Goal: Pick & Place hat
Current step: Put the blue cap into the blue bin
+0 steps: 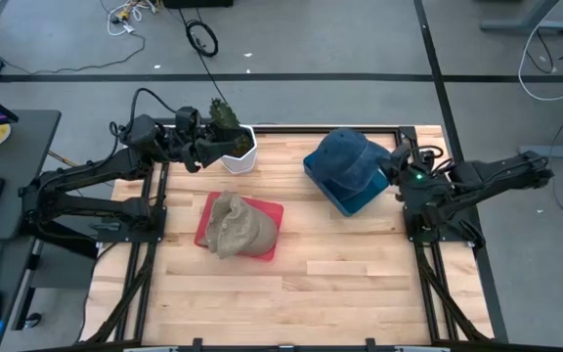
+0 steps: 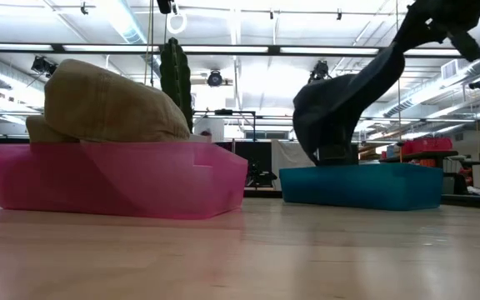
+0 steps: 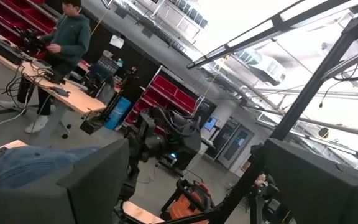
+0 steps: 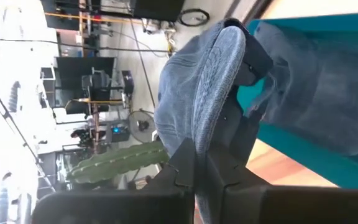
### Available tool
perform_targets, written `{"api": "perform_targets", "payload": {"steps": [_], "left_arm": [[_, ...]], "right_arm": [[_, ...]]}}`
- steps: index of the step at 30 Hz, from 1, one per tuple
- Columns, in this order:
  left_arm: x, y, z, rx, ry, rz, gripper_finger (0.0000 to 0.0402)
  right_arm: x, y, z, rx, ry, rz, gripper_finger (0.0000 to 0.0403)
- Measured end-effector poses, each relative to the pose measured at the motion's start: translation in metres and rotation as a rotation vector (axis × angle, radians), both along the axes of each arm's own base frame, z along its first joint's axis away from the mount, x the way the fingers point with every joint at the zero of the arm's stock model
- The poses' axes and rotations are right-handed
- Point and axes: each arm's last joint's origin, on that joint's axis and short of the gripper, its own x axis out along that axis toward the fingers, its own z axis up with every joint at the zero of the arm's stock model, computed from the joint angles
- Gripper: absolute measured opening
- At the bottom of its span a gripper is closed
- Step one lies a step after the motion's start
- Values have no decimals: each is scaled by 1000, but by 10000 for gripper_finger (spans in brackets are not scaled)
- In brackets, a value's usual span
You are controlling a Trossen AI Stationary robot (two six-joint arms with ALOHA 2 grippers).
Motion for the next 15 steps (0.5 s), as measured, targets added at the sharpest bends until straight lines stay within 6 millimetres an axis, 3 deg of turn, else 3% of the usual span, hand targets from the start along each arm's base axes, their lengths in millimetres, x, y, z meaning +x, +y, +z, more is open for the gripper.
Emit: {"api": "perform_targets", "payload": {"steps": [8, 15], "left_arm": [[0, 1, 0, -16, -5, 41, 380], [0, 1, 0, -19, 0, 43, 380]], "right_arm": [[-18, -8, 4, 71, -10, 18, 6], [-42, -16, 19, 137, 57, 35, 6]]}}
